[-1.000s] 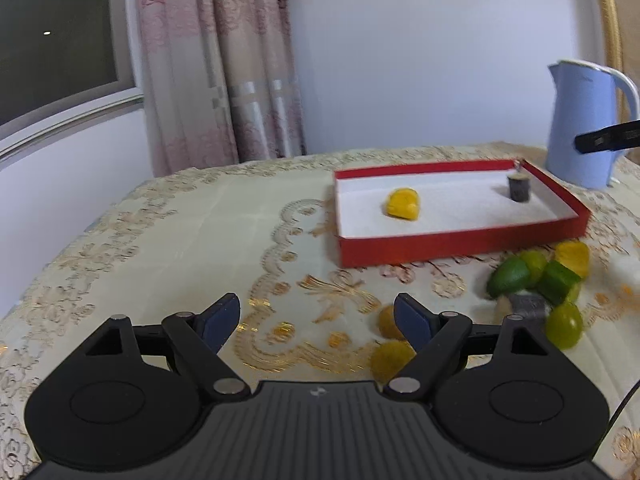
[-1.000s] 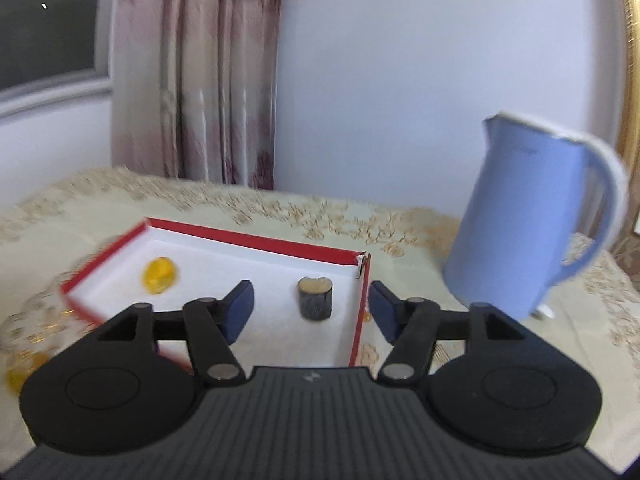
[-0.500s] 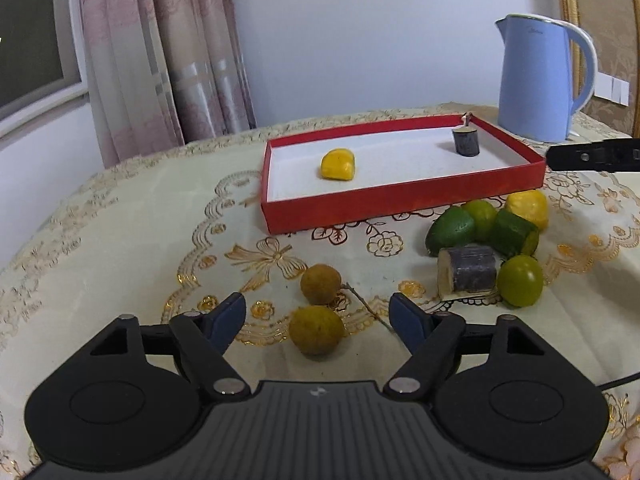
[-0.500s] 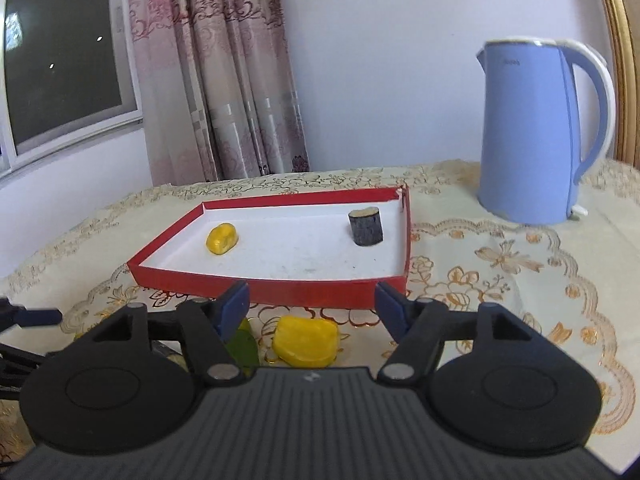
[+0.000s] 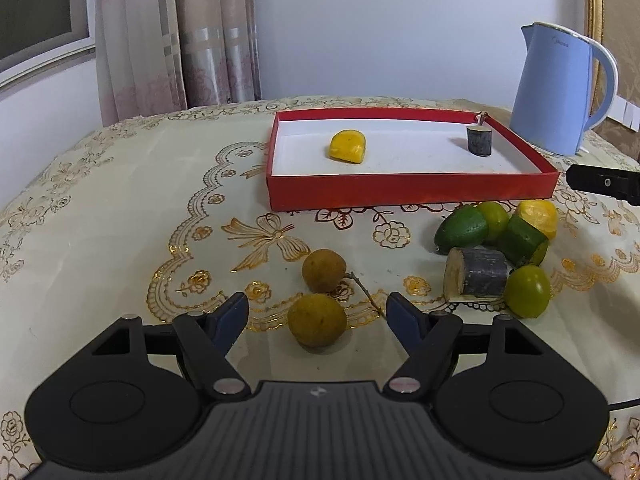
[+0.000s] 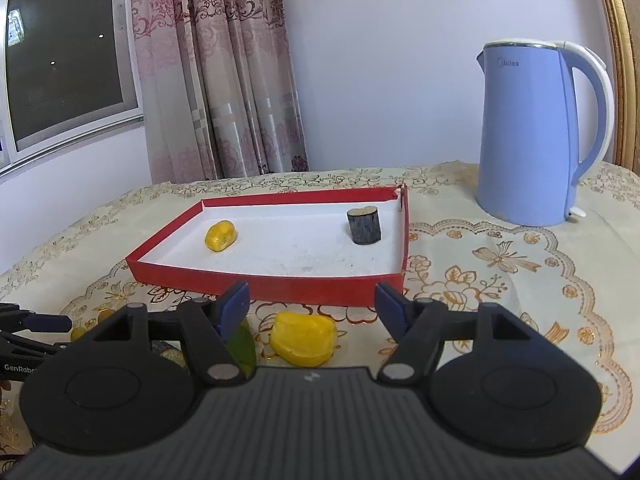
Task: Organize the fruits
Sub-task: 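Grasp a brown longan with the left gripper, then grasp the green lime with the right gripper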
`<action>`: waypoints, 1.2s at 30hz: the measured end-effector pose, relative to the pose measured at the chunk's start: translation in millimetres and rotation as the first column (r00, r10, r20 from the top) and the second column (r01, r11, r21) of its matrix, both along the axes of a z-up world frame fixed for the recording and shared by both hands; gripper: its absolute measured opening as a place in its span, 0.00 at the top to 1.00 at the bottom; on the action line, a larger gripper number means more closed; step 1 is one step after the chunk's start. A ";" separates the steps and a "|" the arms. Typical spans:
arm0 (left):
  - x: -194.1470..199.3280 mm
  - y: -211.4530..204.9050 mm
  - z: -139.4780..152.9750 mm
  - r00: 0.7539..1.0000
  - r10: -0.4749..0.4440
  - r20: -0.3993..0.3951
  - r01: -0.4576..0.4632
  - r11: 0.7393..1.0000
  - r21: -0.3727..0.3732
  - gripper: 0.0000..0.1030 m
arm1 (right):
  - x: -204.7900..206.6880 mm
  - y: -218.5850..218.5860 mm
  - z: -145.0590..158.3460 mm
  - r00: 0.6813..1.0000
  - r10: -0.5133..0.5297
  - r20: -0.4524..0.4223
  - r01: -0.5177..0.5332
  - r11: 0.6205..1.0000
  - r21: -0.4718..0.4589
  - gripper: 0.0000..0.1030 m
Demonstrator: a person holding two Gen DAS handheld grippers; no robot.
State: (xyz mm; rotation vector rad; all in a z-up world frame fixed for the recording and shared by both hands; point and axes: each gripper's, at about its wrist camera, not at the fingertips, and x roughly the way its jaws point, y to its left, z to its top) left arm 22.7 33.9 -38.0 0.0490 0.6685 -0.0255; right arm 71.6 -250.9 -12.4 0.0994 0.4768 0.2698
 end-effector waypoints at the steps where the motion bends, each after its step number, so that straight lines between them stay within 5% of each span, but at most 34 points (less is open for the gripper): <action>1: -0.2 -0.1 0.2 1.000 0.004 0.001 -0.004 1.000 0.007 0.26 | 0.4 -0.3 0.1 1.000 -0.001 0.000 0.001 1.000 0.000 0.34; 17: 3.2 -2.5 -3.0 0.999 -0.029 -0.028 0.029 1.000 -0.007 0.70 | -2.9 5.4 -0.4 1.000 0.004 0.016 -0.003 0.999 -0.046 0.34; 25: -1.5 -0.8 1.6 0.999 -0.030 -0.015 0.029 0.999 -0.036 0.71 | -6.4 5.3 4.9 1.000 0.027 0.006 -0.027 0.999 -0.040 0.40; 36: -11.7 1.8 13.5 0.999 -0.013 0.043 0.014 1.000 -0.021 0.71 | -47.8 59.1 3.0 0.978 0.203 -0.040 -0.207 0.957 -0.203 0.41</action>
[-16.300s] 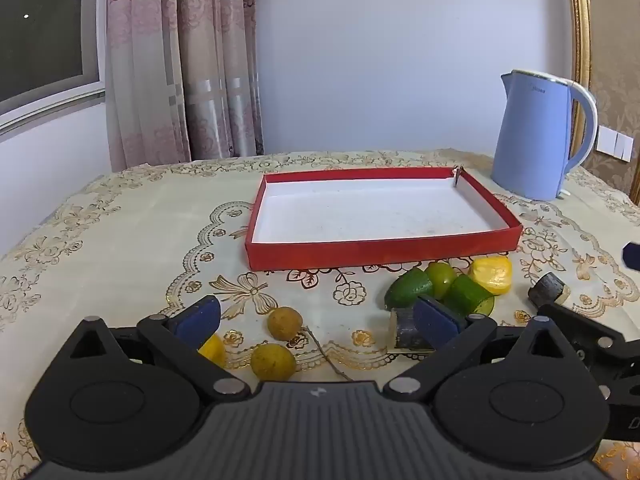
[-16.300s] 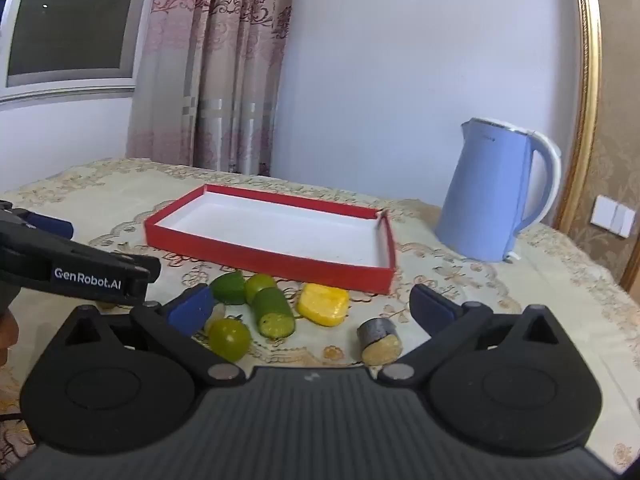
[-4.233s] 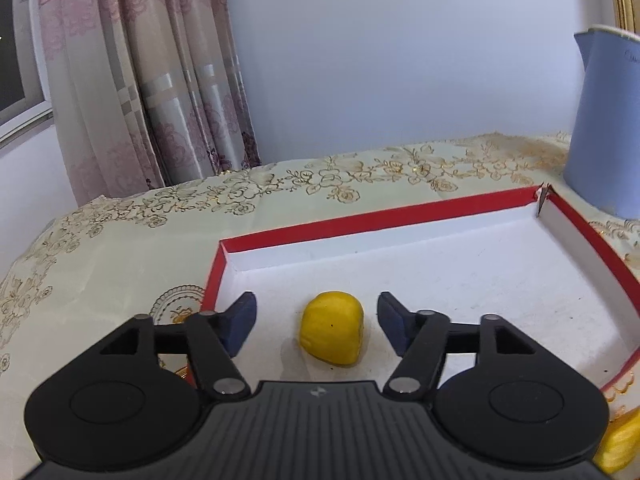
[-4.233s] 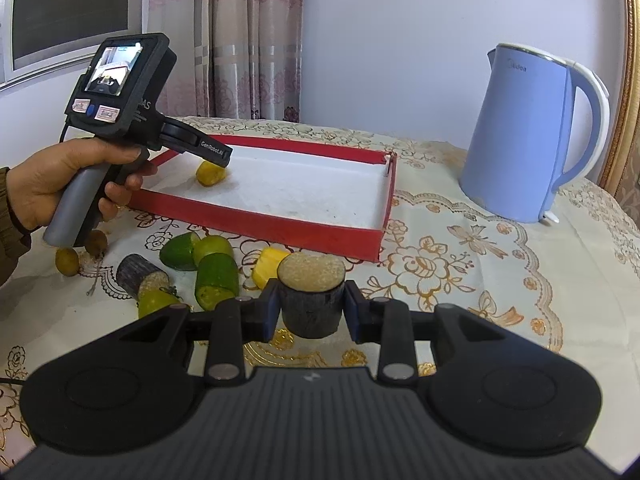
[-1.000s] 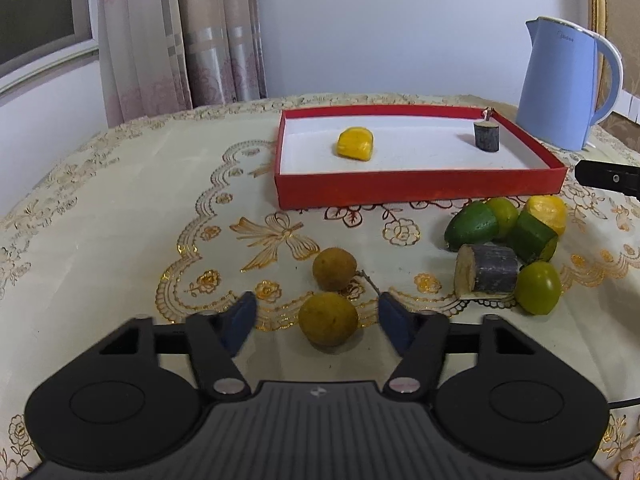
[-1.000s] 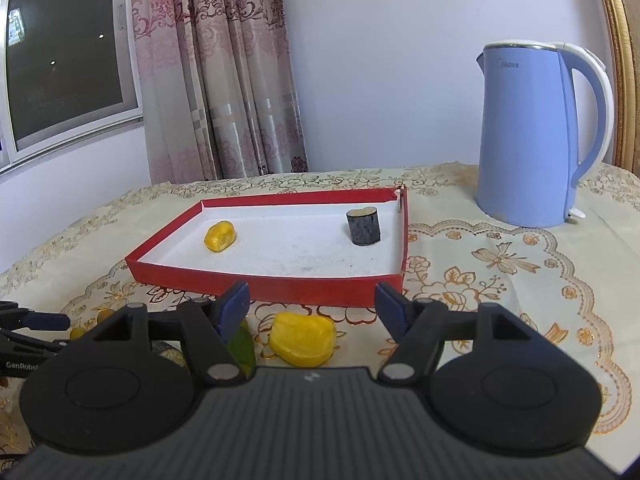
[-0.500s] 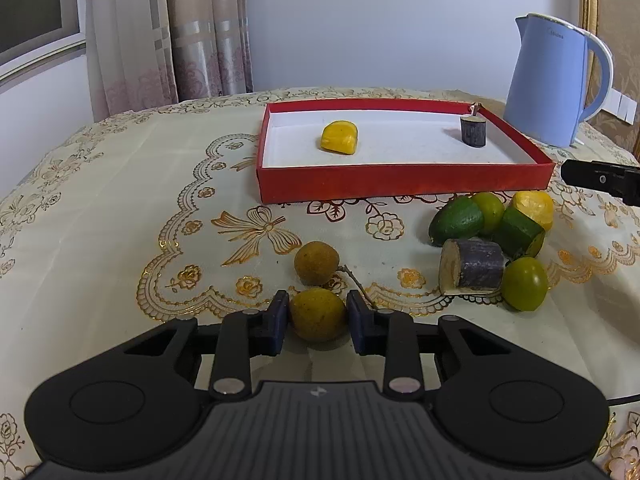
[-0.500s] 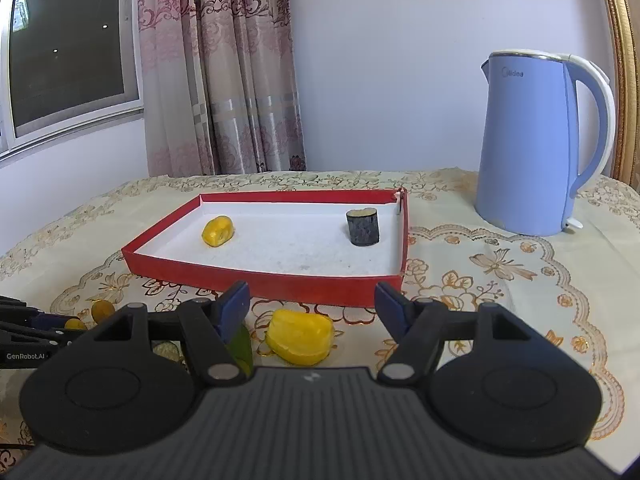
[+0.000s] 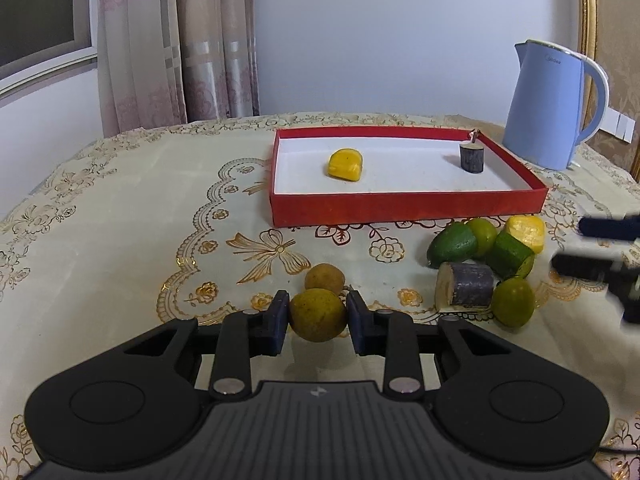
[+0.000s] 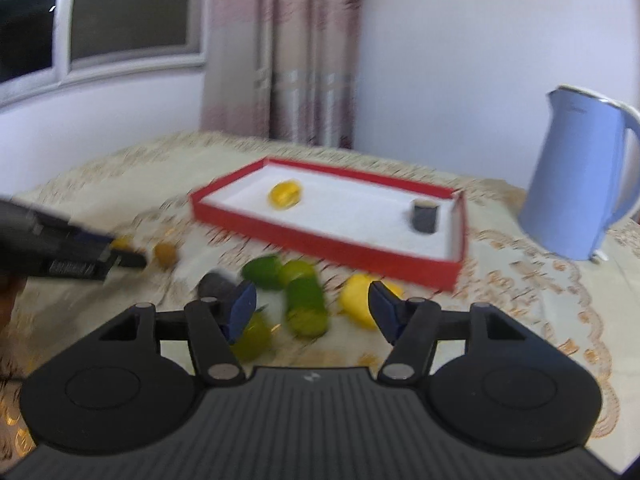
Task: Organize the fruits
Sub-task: 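Grasp the green lime with the right gripper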
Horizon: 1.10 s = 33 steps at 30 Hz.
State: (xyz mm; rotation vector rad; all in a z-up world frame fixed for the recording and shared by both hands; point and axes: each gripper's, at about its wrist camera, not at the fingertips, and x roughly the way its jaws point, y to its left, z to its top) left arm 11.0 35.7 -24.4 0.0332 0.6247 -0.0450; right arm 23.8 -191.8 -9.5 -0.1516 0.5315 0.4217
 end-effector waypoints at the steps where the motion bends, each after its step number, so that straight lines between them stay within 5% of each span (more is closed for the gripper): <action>1: -1.1 -0.2 0.8 1.000 -0.002 0.004 0.002 1.000 0.002 0.71 | -1.5 3.6 -1.2 1.000 0.012 -0.006 -0.012 1.000 -0.006 0.41; 11: -9.1 -2.3 6.4 0.999 -0.014 0.033 0.014 1.000 0.007 0.71 | 1.5 26.1 -16.6 0.995 0.060 -0.078 -0.064 0.997 -0.050 0.55; 33: -8.9 -0.5 7.8 0.999 -0.017 0.038 0.017 1.000 0.004 0.71 | 16.3 40.5 -26.5 0.990 0.081 -0.115 -0.089 0.994 -0.067 0.60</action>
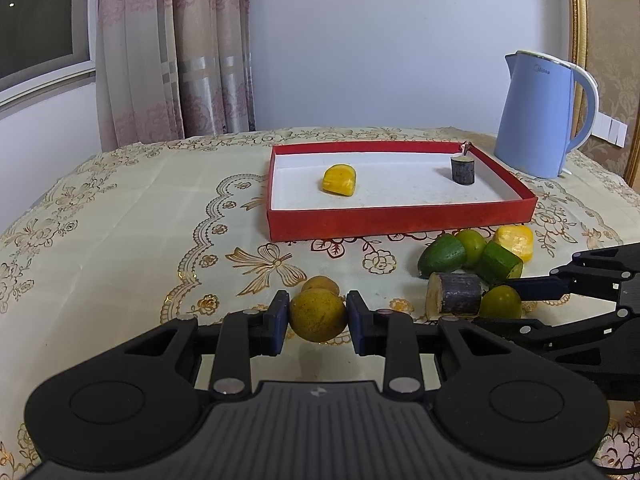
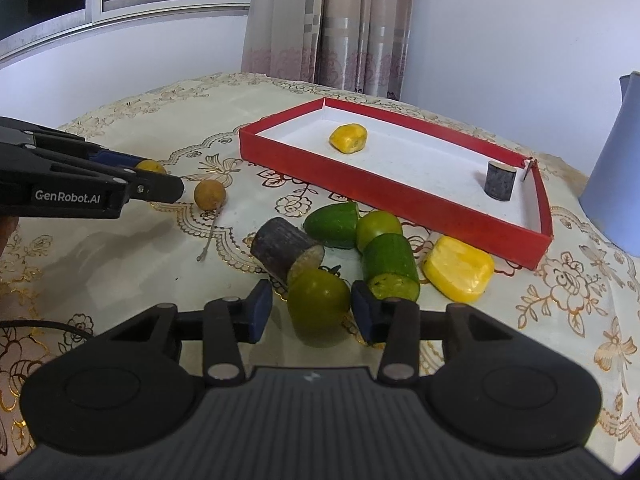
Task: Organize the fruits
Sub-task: 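Grasp the green lime with the right gripper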
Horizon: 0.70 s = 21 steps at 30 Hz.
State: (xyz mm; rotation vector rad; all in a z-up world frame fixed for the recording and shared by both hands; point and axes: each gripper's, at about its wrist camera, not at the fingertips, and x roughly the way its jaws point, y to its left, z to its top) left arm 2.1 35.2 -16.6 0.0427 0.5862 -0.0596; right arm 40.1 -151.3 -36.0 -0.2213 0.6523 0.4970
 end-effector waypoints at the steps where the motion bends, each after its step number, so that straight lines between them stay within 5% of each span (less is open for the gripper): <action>1: 0.0 0.1 0.0 1.000 0.001 0.000 -0.001 1.000 -0.001 0.71 | 0.7 0.2 -0.2 1.000 -0.001 -0.001 0.001 1.000 0.000 0.60; 21: 0.4 -1.2 -0.6 1.000 0.006 -0.002 -0.006 1.000 -0.002 0.71 | 3.9 -0.5 -3.6 1.000 -0.010 -0.014 0.010 1.000 0.002 0.69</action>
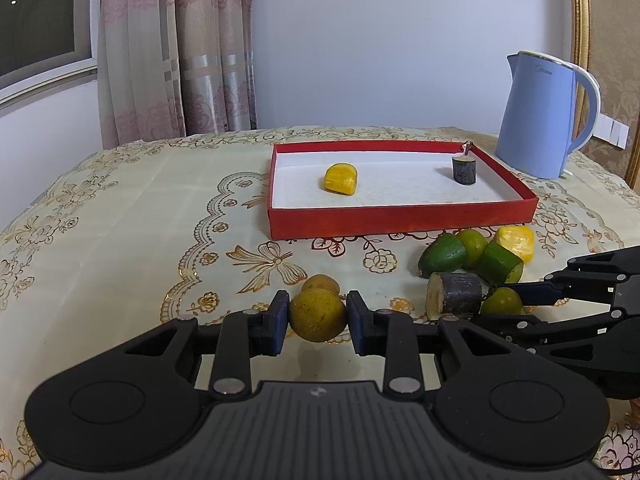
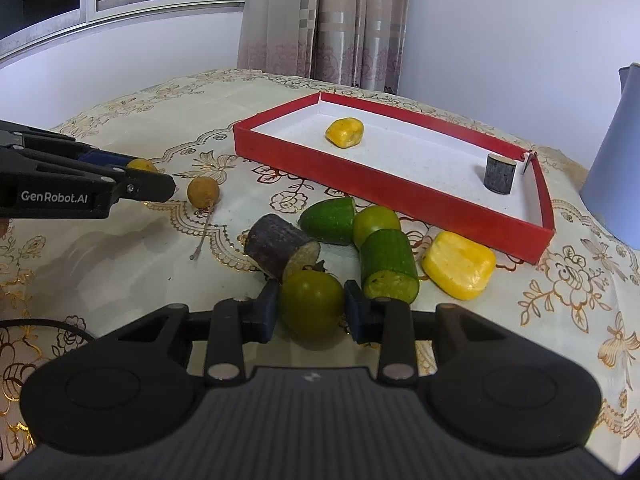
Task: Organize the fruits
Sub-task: 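Grasp the green lime with the right gripper, then carry the longan with the left gripper over the red tray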
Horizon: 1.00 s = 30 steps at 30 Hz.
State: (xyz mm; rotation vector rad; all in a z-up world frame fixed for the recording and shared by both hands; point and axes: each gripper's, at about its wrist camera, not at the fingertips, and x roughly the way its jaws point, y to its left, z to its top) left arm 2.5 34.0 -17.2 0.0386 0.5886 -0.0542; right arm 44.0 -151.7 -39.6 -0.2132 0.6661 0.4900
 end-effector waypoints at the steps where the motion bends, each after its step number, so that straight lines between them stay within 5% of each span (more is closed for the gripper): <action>1: -0.2 -0.1 0.1 1.000 0.000 0.000 0.000 1.000 0.001 0.71 | -0.4 0.0 0.2 1.000 0.002 0.000 -0.002 1.000 -0.001 0.69; 21: 1.9 -4.7 5.9 1.000 -0.012 0.007 0.012 1.000 0.014 0.71 | -12.1 -4.3 7.6 1.000 0.005 0.025 -0.005 1.000 -0.011 0.69; 30: 31.5 -22.9 24.1 0.998 -0.039 0.051 0.035 0.997 0.072 0.71 | -15.4 -15.6 12.0 0.999 -0.010 0.037 0.009 1.000 0.002 0.69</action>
